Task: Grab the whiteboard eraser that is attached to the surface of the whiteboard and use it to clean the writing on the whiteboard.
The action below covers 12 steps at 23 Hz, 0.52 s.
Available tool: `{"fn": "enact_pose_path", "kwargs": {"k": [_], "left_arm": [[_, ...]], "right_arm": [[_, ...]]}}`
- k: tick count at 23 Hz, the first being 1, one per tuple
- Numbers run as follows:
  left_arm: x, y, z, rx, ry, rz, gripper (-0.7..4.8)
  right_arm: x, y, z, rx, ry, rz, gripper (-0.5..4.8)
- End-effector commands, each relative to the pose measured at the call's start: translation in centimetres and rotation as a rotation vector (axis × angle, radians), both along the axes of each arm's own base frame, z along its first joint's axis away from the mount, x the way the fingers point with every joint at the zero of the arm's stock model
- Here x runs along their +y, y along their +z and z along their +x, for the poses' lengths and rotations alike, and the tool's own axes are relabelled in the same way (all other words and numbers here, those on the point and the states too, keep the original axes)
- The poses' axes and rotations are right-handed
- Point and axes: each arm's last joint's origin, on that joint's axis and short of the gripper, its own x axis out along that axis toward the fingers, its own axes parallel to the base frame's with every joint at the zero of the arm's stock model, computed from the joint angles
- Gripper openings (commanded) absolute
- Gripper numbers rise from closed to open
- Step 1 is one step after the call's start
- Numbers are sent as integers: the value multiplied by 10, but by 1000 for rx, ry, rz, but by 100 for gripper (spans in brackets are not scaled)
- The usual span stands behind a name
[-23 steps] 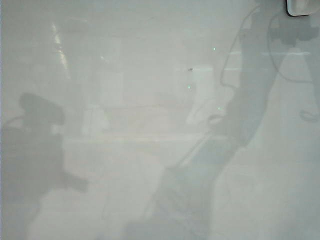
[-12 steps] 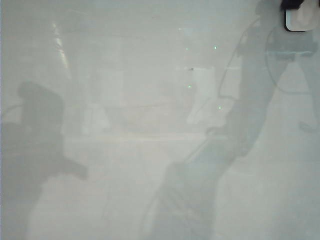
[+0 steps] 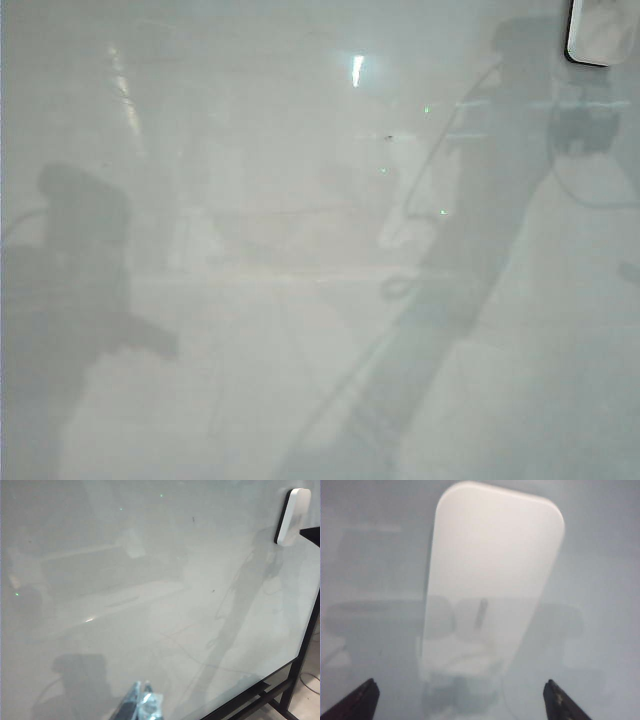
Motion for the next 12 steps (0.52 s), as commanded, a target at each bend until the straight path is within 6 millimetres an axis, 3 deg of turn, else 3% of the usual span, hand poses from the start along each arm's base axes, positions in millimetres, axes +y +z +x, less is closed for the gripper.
{"fn": "enact_pose_path", "kwargs": {"k": [1,4,5,12], "left_arm": [[-1,-5,5,14,-1,4,-5],[-2,-13,12,49,-2,10,-5],[-3,-18,16,65,-2,14,-5],[-10,-59,52,143,-2,25,-5]], "right_arm": [[-2,7,-39,62,-43,-69,274],[-1,14,-72,59,-12,-99,30],[0,17,-90,43,22,-96,-6],[2,19,-176,-116,93,-37,-7]]}}
